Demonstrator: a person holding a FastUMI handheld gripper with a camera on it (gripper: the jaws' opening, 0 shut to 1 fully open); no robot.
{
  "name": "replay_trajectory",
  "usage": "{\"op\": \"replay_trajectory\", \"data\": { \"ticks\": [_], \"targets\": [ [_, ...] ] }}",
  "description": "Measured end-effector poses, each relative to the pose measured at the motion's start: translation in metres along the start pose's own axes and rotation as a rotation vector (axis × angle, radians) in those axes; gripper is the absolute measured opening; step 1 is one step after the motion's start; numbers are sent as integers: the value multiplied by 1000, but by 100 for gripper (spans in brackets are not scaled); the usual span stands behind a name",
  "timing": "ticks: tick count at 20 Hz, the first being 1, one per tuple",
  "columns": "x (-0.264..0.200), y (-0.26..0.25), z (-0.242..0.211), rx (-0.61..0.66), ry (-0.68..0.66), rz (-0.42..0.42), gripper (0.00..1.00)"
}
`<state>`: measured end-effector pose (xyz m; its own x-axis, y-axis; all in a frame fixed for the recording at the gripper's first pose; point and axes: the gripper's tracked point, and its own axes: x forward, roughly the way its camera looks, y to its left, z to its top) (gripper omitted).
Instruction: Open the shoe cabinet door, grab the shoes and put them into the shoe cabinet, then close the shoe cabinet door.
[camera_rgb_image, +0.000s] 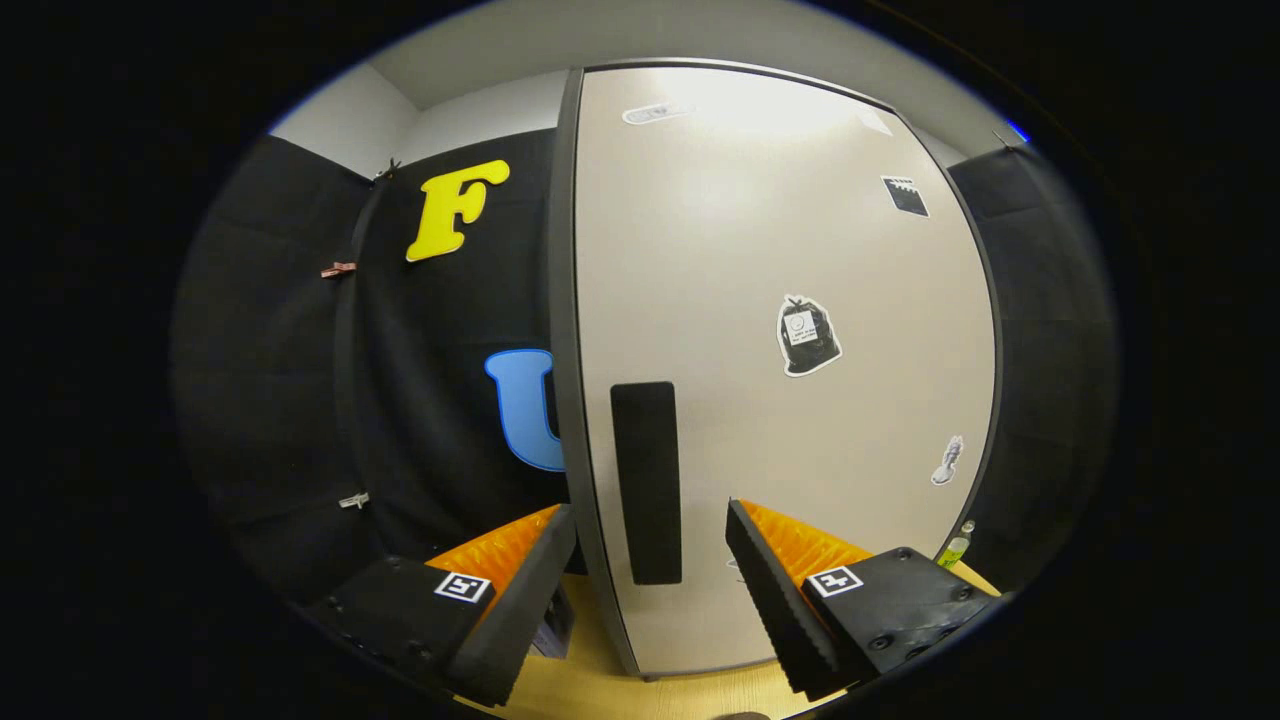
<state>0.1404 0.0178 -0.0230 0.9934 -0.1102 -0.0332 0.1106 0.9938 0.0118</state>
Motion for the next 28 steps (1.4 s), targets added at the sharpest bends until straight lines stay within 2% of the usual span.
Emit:
{"op": "replay_trajectory", "data": {
  "ticks": [6, 7, 9, 13, 15, 19, 26, 27, 28],
  "targets": [
    [20, -4, 1, -2, -17, -29, 93],
    [21, -4, 2, -3, -21, -31, 78],
    [20, -2, 2, -12, -25, -34, 65],
    [16, -2, -2, -7, -12, -32, 66],
    [23, -2, -1, -15, -18, -44, 36],
    [23, -2, 0, -11, -17, -45, 36],
    [23, -4, 0, -54, -1, -98, 36],
    [24, -3, -3, -48, 4, -98, 24],
    [23, -3, -3, -42, 9, -96, 24]
  ]
}}
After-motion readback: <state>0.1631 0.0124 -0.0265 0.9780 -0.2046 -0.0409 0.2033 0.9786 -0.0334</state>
